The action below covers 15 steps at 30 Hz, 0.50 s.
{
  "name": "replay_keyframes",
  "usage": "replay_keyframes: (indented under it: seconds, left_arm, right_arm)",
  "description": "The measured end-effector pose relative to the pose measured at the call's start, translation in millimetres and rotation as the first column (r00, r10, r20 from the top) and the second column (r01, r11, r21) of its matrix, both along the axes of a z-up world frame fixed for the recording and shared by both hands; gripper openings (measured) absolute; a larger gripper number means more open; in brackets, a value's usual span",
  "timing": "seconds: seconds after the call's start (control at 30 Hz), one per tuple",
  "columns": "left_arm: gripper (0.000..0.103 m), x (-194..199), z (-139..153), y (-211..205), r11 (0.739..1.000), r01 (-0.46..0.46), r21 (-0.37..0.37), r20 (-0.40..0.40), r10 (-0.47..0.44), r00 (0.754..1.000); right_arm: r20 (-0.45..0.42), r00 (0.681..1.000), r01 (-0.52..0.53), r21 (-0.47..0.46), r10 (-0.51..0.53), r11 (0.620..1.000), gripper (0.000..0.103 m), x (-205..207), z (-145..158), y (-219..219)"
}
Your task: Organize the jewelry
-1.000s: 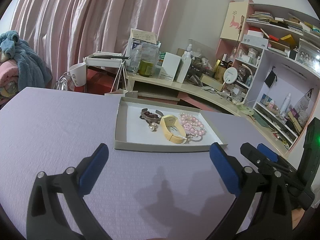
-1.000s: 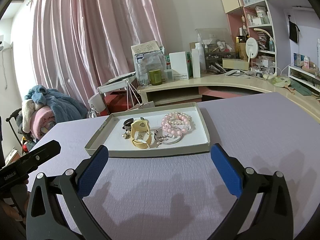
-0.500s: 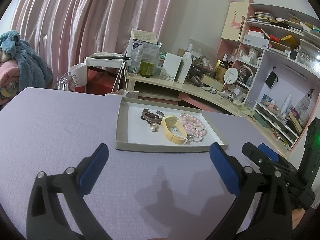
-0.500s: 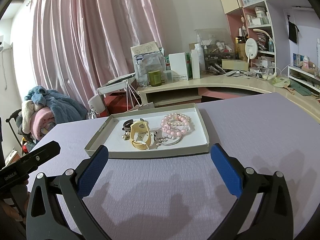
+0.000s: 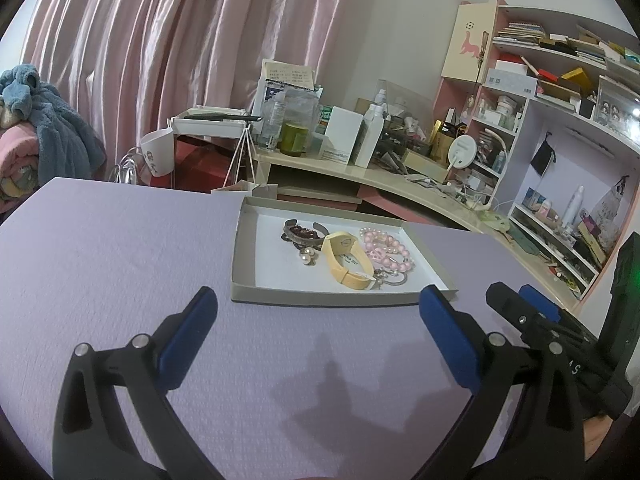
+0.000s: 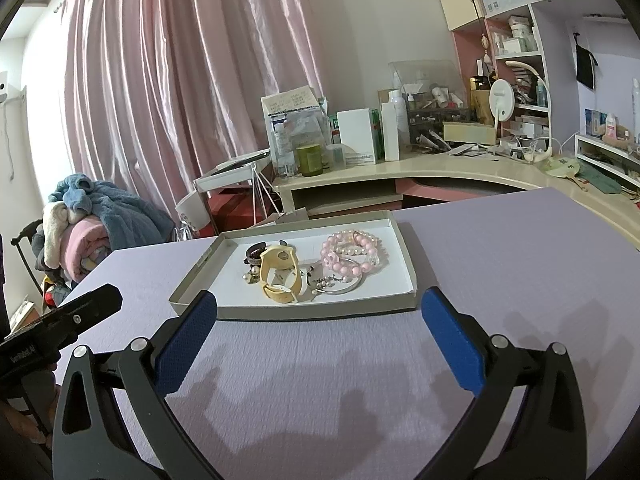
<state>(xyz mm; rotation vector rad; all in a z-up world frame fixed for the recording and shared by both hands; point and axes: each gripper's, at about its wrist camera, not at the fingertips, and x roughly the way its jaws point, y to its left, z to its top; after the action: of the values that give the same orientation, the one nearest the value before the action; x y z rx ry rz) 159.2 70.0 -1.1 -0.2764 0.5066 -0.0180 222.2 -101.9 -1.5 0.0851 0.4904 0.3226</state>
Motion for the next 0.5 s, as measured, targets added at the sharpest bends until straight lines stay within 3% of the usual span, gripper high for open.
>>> replay_keyframes:
  seconds: [0.5]
  left_arm:
    - [0.101,2.3,0.7,2.6,1.000,0.002,0.006,0.004,-0.002,1.000]
  right_arm:
    - [0.000,1.000,0.000,0.000,0.000,1.000,0.102,-0.3,-0.6,-0.2]
